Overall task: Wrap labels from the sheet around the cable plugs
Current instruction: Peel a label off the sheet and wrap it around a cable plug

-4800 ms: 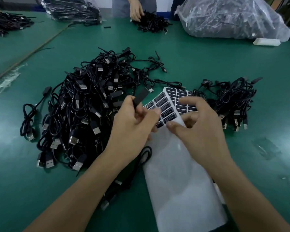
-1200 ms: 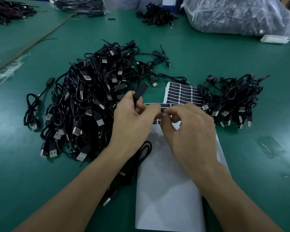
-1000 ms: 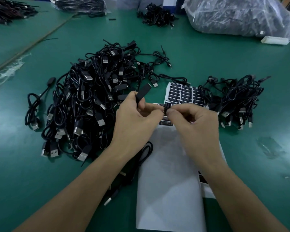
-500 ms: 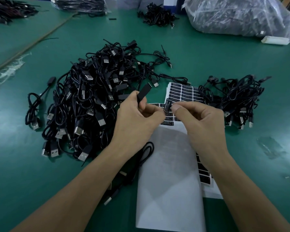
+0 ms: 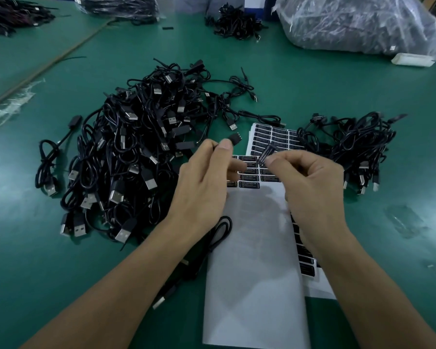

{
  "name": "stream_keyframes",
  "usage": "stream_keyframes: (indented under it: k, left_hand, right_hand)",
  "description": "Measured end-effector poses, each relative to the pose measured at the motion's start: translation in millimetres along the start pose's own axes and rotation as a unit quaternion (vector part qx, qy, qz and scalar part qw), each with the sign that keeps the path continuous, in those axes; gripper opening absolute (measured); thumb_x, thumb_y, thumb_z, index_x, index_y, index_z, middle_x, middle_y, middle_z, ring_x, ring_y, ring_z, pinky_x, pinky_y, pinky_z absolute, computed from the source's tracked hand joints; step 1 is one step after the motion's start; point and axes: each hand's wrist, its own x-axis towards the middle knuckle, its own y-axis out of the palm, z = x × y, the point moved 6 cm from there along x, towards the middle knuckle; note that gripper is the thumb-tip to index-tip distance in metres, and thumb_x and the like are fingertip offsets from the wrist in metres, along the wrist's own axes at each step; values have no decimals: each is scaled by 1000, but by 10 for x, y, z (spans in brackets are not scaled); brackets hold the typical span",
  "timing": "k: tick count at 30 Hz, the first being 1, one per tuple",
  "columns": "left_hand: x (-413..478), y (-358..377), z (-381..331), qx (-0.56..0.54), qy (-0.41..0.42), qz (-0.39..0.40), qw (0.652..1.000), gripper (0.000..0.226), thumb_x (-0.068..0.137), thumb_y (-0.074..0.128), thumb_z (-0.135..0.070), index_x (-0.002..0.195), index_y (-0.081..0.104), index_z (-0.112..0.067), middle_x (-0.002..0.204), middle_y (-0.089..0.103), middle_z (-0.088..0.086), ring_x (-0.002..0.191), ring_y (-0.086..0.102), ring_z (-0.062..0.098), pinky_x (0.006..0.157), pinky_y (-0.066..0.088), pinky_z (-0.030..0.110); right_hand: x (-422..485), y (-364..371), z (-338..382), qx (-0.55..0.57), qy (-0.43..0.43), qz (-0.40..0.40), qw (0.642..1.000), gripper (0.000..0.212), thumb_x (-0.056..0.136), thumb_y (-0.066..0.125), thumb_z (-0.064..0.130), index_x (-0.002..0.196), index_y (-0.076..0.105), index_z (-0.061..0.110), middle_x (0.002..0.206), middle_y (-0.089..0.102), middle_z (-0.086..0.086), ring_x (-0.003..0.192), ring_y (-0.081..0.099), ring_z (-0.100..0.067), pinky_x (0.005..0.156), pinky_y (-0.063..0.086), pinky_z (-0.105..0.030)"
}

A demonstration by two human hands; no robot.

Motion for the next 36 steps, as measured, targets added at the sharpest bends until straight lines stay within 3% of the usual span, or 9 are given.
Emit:
stream_keyframes:
  k: [4,9,12,16,20,23,25,28,36]
  left_hand:
    - [13,17,0,28,14,21,999,30,96,39,-40,70,50,-30,83,76,-5,76,68,8,61,45,22]
    - [1,41,-58,78,61,39,994,35,95,45,-37,78,64,-15,77,66,14,77,62,32,73,51,54]
    - [-7,72,-76,85,68,65,992,38,94,46,-38,75,61,-8,69,57,14,69,54,31,67,47,52]
    - [-26,94,-62,104,51,97,988,37,92,45,-36,62,45,-15,54,37,-9,54,36,10,58,30,35]
    - [-32,109,-57,153,62,118,979,36,90,44,-32,61,42,-10,51,33,-10,50,32,9,54,28,34]
    - [-18,88,-27,150,74,105,980,38,97,54,-28,63,54,-11,51,38,-1,49,32,7,49,27,27]
    - [11,49,6,131,68,80,986,27,97,62,-26,73,70,-18,57,56,5,50,39,6,50,34,24]
    - [55,-10,50,102,53,39,993,18,92,64,-33,79,76,-28,65,69,0,58,59,19,58,50,30]
    - [57,34,40,48,42,53,997,15,87,64,-38,85,78,-33,69,72,1,70,67,29,71,59,49]
  right_hand:
    - [-15,28,14,60,6,4,998,15,90,70,22,96,73,35,72,67,4,61,56,-4,54,43,-16]
    - [-31,68,52,66,-18,29,997,40,87,76,19,120,60,37,83,75,5,75,69,-6,68,53,-18]
    - [-24,35,49,66,-15,13,998,43,86,76,9,117,60,34,81,75,7,71,68,-2,68,52,-15]
    - [-23,42,48,98,0,19,995,44,86,74,3,114,58,32,77,74,7,69,69,-2,66,51,-12]
    - [-5,34,22,117,13,18,993,42,86,73,0,114,56,26,73,73,6,67,67,-2,67,51,-13]
    - [0,21,4,116,20,6,993,37,86,74,2,110,59,27,73,72,6,69,65,-3,69,52,-16]
    - [6,-5,1,113,17,-13,993,27,87,74,7,104,63,25,72,70,7,69,63,-5,67,51,-18]
    - [1,-33,14,114,14,-29,993,7,90,72,14,89,71,21,74,68,4,69,61,-8,60,49,-20]
    - [-57,147,-42,101,66,40,992,22,88,71,9,72,78,23,72,73,0,69,65,-10,51,47,-19]
